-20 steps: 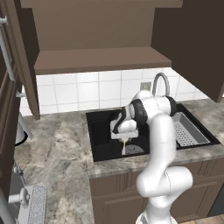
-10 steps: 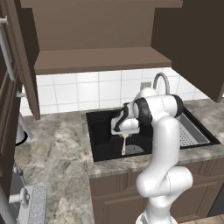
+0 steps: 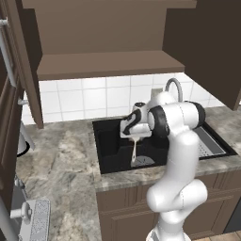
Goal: Pick up the dish brush and dish brush from the sink, and place them back in the cabinet, and close the cabinet doors.
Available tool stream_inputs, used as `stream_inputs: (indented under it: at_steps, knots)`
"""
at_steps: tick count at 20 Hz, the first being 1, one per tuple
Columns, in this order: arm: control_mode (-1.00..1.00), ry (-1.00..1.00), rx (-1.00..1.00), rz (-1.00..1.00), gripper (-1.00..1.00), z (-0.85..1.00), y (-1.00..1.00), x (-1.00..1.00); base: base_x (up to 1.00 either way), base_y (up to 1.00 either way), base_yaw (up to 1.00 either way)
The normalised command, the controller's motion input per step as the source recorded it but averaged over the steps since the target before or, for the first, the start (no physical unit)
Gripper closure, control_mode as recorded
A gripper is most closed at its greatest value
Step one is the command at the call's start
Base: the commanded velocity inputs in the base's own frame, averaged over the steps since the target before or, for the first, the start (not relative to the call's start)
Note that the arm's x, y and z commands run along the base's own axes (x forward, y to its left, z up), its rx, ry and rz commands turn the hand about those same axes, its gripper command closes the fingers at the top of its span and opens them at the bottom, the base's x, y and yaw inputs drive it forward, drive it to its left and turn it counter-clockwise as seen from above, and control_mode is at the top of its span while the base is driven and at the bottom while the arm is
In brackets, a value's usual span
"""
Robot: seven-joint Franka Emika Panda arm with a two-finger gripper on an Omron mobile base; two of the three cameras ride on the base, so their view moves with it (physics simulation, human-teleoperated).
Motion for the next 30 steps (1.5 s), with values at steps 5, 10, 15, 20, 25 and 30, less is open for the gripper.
stream_inputs:
  at_steps: [5, 10, 15, 20, 25, 30]
  knots:
    - [-1.00, -0.05, 0.00, 0.00, 1.00, 0.46, 0.01, -0.15, 0.00, 0.00, 0.00]
    - [-1.00, -0.05, 0.00, 0.00, 1.00, 0.52, 0.03, -0.08, 0.00, 0.00, 0.00]
    - [-1.00, -0.06, 0.00, 0.00, 1.00, 0.51, 0.04, -0.09, 0.00, 0.00, 0.00]
    - [-1.00, -0.10, 0.01, 0.00, 1.00, 0.38, 0.03, -0.25, 0.00, 0.00, 0.00]
    - [-1.00, -0.06, 0.01, 0.00, 1.00, 0.48, 0.06, -0.20, 0.00, 0.00, 0.00]
    - [-1.00, -0.02, 0.04, 0.00, 1.00, 0.44, 0.04, -0.30, 0.00, 0.00, 0.00]
